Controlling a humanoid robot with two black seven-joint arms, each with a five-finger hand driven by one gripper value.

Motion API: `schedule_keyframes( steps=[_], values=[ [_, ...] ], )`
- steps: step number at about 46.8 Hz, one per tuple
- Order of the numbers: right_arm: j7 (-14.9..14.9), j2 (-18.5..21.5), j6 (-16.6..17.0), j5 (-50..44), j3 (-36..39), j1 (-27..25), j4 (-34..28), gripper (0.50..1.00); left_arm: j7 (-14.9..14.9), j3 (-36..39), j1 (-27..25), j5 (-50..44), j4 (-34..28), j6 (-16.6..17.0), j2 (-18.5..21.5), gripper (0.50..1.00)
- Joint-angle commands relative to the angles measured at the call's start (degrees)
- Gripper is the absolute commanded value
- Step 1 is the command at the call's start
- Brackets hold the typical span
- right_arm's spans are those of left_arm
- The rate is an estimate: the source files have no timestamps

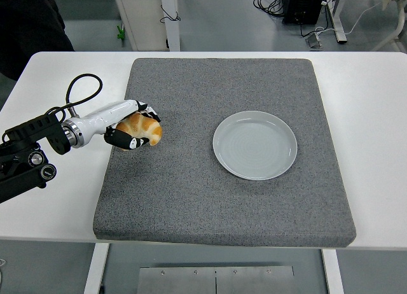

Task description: Place the bread on the plate

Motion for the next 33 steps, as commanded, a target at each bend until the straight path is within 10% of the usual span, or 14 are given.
schedule_keyframes(
  steps=[1, 33],
  values=[
    [0.0, 0.0, 0.0, 0.0, -0.01, 0.0, -0.01, 1.0, 0.03, -0.21, -0.46, 0.0, 0.01, -0.16, 0.08, 0.5],
    [0.0, 0.0, 0.0, 0.0, 0.08, -0.09, 0.08, 1.0, 1.08, -11.55, -3.89, 0.17, 0.27, -8.16, 0.61, 0.5]
  ],
)
